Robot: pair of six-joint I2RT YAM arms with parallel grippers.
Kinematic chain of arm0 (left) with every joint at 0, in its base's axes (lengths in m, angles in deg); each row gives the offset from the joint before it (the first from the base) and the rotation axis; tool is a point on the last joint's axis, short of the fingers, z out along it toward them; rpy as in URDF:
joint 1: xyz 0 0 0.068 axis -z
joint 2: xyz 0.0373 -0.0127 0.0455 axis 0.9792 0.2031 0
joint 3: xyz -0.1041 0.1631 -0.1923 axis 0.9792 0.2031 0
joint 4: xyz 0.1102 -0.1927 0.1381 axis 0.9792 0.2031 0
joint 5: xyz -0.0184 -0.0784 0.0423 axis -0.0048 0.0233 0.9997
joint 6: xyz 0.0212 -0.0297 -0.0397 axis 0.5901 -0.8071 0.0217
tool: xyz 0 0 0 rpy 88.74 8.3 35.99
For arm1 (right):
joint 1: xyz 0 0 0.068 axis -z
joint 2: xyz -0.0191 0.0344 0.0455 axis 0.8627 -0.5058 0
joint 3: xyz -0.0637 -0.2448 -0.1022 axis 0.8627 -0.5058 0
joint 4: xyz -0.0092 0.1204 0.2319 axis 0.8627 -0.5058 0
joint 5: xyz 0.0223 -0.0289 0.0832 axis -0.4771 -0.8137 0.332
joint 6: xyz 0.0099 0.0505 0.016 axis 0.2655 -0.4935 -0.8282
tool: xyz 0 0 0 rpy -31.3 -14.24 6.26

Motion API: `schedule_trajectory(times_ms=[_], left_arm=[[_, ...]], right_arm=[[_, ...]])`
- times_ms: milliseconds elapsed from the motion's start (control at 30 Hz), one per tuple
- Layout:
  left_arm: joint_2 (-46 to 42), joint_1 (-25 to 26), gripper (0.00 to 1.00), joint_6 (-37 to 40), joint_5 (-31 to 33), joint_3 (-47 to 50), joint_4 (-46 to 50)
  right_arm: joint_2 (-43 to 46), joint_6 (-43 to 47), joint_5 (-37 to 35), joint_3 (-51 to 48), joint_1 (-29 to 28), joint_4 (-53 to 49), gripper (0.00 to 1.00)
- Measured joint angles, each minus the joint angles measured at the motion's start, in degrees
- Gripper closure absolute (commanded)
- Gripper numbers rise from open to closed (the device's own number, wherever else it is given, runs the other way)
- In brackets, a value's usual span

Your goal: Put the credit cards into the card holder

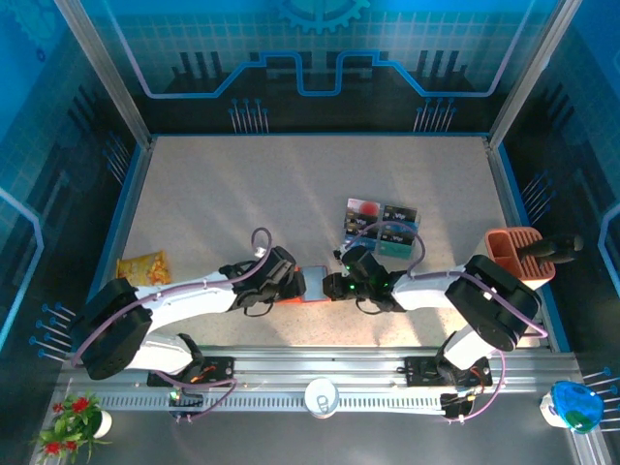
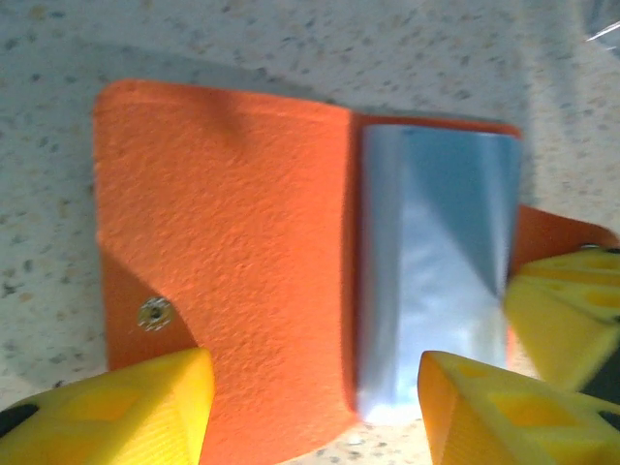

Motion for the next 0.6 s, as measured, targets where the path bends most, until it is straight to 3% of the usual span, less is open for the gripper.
schedule_trajectory(times_ms=[600], left_arm=[[1.66, 0.0, 0.42, 5.4, 3.28, 1.25, -1.46]], right_arm=[[1.09, -0.15, 0.0, 6.97, -0.09, -5.4, 0.84]])
